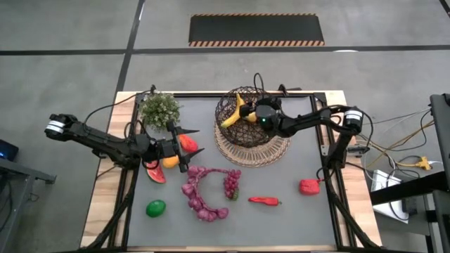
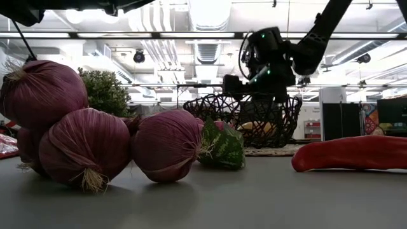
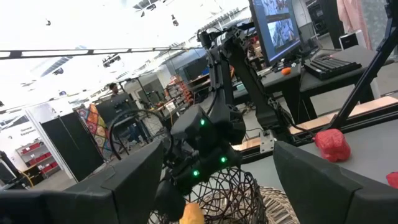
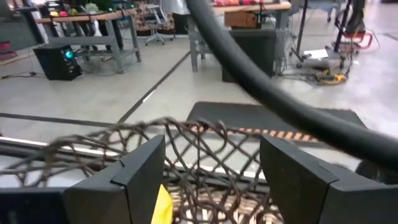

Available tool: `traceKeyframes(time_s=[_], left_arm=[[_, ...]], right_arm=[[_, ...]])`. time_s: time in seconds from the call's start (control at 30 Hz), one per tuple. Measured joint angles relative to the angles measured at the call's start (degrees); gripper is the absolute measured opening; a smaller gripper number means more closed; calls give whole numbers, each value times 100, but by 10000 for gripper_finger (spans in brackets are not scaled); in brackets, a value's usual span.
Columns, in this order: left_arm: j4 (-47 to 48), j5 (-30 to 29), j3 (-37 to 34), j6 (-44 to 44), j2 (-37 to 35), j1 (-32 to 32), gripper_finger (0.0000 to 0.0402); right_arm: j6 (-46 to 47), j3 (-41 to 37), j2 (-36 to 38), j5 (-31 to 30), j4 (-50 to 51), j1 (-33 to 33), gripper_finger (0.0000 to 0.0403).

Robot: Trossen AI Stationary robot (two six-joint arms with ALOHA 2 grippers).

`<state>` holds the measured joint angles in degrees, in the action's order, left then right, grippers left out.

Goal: Build produce basket
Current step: Put the purple garlic into the black wire basket

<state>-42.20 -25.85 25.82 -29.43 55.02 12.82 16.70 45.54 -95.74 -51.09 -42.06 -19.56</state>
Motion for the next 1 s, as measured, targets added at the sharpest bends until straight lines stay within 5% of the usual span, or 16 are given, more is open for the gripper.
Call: traceKeyframes(time_s=[0.37, 0.67, 0.87, 1.0], left_arm=[[1, 0, 0, 0, 1, 0, 286], [14, 0, 0, 49, 11, 0, 286], [19, -2, 0, 214, 11, 0, 286], [25, -2, 0, 429, 11, 0, 286]], right_arm=[[-1500, 0, 1388, 287, 819, 971, 228], [-1479, 0, 2589, 1117, 2573, 2223, 224], [-1423, 0, 2878, 1999, 3394, 3065, 224], [-1295, -2, 2865, 2070, 3665, 3609, 223]])
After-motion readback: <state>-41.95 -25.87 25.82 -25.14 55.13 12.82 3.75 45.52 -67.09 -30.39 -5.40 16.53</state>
